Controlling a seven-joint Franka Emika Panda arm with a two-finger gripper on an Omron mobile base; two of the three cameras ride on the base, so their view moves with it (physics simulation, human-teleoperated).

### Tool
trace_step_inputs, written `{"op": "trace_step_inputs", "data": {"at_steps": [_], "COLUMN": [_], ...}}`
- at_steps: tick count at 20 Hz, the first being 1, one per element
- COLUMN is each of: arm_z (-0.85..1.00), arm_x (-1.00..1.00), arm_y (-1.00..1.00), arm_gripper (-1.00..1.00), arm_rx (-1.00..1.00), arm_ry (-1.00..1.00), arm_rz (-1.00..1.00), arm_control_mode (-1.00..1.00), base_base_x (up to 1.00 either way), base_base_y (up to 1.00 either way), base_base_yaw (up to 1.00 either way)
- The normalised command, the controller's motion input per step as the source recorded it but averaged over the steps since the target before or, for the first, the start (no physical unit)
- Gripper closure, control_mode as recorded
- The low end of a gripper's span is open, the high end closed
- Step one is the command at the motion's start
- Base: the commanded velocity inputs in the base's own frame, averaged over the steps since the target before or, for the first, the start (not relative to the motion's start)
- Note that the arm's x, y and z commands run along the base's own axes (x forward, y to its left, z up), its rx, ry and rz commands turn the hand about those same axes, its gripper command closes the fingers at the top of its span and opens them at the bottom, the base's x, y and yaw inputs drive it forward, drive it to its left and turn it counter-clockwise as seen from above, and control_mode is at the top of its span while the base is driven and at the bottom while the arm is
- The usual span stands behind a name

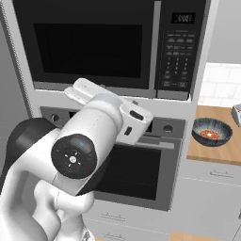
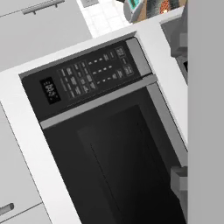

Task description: Open the microwave, place the bowl with waffle inside the microwave, then close the microwave door and turn it on.

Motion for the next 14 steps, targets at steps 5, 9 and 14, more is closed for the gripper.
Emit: {"op": "trace_step_inputs", "data": {"at_steps": [5, 9, 14], "arm_z": [0.00, 0.00, 0.19], "arm_x": [-0.03, 0.00, 0.40], "arm_y": [-0.07, 0.00, -0.13], "arm_gripper": [-1.00, -1.00, -1.00], "arm_rx": [0.00, 0.00, 0.07], "arm_ry": [-0.03, 0.00, -0.01], "arm_rz": [-0.03, 0.00, 0.00], "arm_control_mode": [-1.00, -1.00, -1.00], "base_base_x": [0.00, 0.00, 0.00], "base_base_y": [0.00, 0.00, 0.00], "base_base_yaw": [0.00, 0.00, 0.00]}}
